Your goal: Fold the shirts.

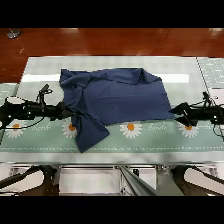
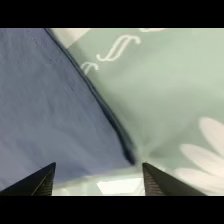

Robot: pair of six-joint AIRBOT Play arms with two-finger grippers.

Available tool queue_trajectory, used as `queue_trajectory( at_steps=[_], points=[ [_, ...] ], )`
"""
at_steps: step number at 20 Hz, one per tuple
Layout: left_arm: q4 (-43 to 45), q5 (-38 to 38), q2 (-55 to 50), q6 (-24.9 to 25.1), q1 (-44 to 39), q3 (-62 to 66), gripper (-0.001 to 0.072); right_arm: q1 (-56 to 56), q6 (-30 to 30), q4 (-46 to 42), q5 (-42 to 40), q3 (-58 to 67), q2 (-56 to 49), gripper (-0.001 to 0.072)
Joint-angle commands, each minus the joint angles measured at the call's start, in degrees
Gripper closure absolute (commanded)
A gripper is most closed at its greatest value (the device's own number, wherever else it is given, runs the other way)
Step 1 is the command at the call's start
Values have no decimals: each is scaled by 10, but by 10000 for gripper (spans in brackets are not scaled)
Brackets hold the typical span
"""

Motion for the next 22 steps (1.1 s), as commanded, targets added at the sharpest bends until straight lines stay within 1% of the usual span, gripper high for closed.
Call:
queue_trajectory(
  at_steps=[1,2,3,4,5,6,8,10,12,14,16,18,20,22],
  points=[
    [0,0,0,0,0,1,676,52,10,31,-26,35,-56,79],
    [0,0,0,0,0,1,676,67,12,40,-26,51,-71,79],
    [0,0,0,0,0,1,676,81,20,43,-25,68,-86,111],
    [0,0,0,1,0,1,676,95,22,42,-20,84,-98,354],
    [0,-1,0,1,1,4,676,105,15,42,-9,101,-104,699],
    [-1,-6,1,10,9,16,676,111,12,41,3,125,-103,692],
    [-15,-36,8,9,37,71,676,110,12,39,61,208,-102,693],
    [-70,-57,24,9,69,153,676,111,21,29,113,326,-96,693],
    [-153,-51,49,9,94,260,676,115,41,30,129,471,-80,693],
    [-192,-27,70,9,106,374,676,115,57,30,134,611,-60,693],
    [-191,0,92,6,117,481,676,115,65,17,148,728,-33,692],
    [-182,16,117,-18,138,564,676,115,71,-3,156,796,10,693],
    [-138,21,152,-44,169,621,676,115,71,-38,151,800,77,693],
    [-57,21,202,-84,203,648,677,115,71,-75,172,800,141,692]
  ],
)
